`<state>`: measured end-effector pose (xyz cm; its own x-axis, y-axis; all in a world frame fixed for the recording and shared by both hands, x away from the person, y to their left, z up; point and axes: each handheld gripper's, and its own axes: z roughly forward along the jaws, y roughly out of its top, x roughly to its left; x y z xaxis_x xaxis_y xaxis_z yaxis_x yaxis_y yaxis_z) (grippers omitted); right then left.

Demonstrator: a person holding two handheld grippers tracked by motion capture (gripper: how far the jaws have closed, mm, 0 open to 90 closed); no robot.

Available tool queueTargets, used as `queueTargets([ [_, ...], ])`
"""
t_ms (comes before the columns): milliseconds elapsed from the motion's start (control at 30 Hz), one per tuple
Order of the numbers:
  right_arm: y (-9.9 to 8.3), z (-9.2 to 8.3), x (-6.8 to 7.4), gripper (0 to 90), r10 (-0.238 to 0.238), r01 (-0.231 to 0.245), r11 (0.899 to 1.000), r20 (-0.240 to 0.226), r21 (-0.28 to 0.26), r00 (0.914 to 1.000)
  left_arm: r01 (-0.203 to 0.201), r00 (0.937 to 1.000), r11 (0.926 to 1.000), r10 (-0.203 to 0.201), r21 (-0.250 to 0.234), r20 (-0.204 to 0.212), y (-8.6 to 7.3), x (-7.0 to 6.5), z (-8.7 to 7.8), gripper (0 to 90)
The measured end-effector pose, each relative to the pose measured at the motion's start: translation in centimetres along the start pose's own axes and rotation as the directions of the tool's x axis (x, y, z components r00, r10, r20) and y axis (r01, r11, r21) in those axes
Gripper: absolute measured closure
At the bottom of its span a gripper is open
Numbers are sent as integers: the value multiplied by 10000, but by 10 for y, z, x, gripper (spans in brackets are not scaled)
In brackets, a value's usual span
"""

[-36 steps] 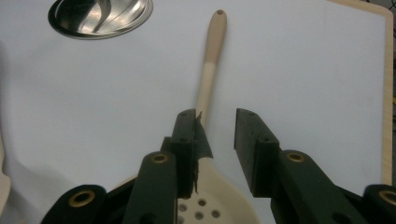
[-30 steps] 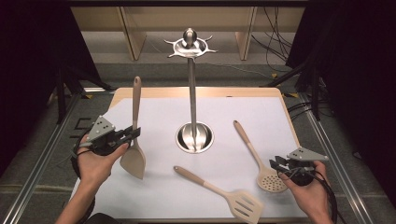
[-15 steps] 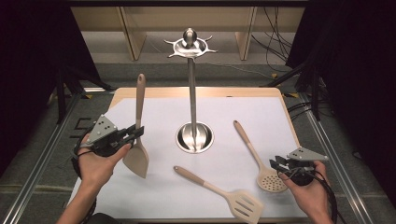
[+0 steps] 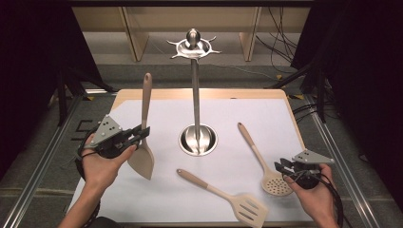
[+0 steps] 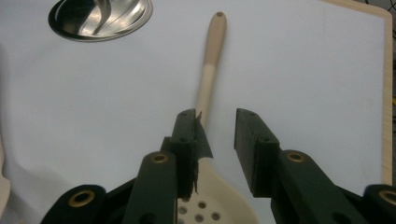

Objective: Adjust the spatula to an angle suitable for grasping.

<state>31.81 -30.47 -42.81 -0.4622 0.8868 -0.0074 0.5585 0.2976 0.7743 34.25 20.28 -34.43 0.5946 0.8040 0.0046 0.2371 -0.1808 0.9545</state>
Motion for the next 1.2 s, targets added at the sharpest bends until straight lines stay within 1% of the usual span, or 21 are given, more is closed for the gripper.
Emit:
queueTargets([
  [167, 0, 0, 0, 698, -2, 2, 10000, -8, -19, 10000, -80, 10000, 10000, 80, -29, 40, 3, -1, 1, 780],
  [200, 1, 0, -2, 698, -303, 304, 9995, 93, -123, 9995, -78, 10000, 10000, 78, -57, 44, 4, -1, 1, 780],
  [233, 1, 0, -3, 698, -331, 332, 9994, 103, -137, 9994, -88, 10000, 9999, 89, -68, 44, 5, -2, 1, 779],
  [267, 1, 0, -3, 697, -328, 330, 9994, 100, -139, 9994, -156, 9999, 9998, 157, -128, 70, 8, -2, 1, 780],
  [367, 1, 0, -3, 696, -326, 327, 9994, 99, -147, 9994, -145, 9999, 9998, 146, -164, 53, 10, -2, 1, 780],
  [400, 1, 0, -3, 695, -331, 333, 9993, 100, -155, 9994, -209, 9998, 9996, 211, -179, 75, 11, -2, 1, 780],
  [433, 0, 0, 0, 694, 0, 0, 10000, -2, -64, 10000, -308, 9995, 9995, 309, -108, 111, 13, -2, 1, 780],
  [467, 0, 0, 0, 694, 108, -108, 9999, -28, -8, 9999, -336, 9994, 9993, 338, -137, 120, 14, -3, 1, 780],
  [533, 0, 0, 0, 694, 110, -110, 9999, -30, -8, 9999, -286, 9995, 9994, 288, -185, 136, 15, -4, 2, 780],
  [567, 0, 0, 0, 694, 58, -58, 10000, -12, -40, 10000, -483, 9984, 9977, 496, -466, 258, 17, -3, 4, 780],
  [600, 0, 0, -1, 693, -57, 57, 10000, 14, -71, 10000, -518, 9983, 9978, 528, -416, 240, 18, -4, 4, 779],
  [633, 1, 0, -3, 693, -322, 324, 9994, 106, -157, 9994, -567, 9980, 9976, 577, -396, 240, 19, -4, 5, 779],
  [733, 1, 0, -3, 693, -319, 321, 9994, 105, -162, 9994, -574, 9979, 9975, 585, -420, 271, 19, -4, 6, 780],
  [767, 1, 1, -2, 693, -189, 189, 9998, -21, -110, 9998, -633, 9974, 9972, 646, -392, 312, 20, -4, 6, 779],
  [800, 1, 0, -2, 693, -93, 92, 10000, -85, -24, 9999, -565, 9978, 9976, 578, -407, 316, 20, -5, 8, 779],
  [833, 1, 0, -2, 693, -93, 92, 10000, -85, -24, 9999, -565, 9978, 9976, 578, -407, 316, 20, -5, 8, 779],
  [867, 0, 0, -1, 693, 58, -58, 10000, -36, -26, 10000, -580, 9977, 9975, 594, -414, 336, 21, -5, 8, 779],
  [933, 0, 0, 0, 693, 6, -6, 10000, 5, -51, 10000, -597, 9975, 9973, 613, -430, 365, 22, -6, 9, 779],
  [967, 1, 0, -3, 693, -323, 325, 9994, 116, -156, 9994, -587, 9975, 9974, 602, -410, 370, 22, -6, 9, 779],
  [1200, 1, 0, -3, 693, -286, 288, 9995, 125, -155, 9995, -590, 9974, 9974, 606, -413, 388, 25, -7, 11, 779],
])
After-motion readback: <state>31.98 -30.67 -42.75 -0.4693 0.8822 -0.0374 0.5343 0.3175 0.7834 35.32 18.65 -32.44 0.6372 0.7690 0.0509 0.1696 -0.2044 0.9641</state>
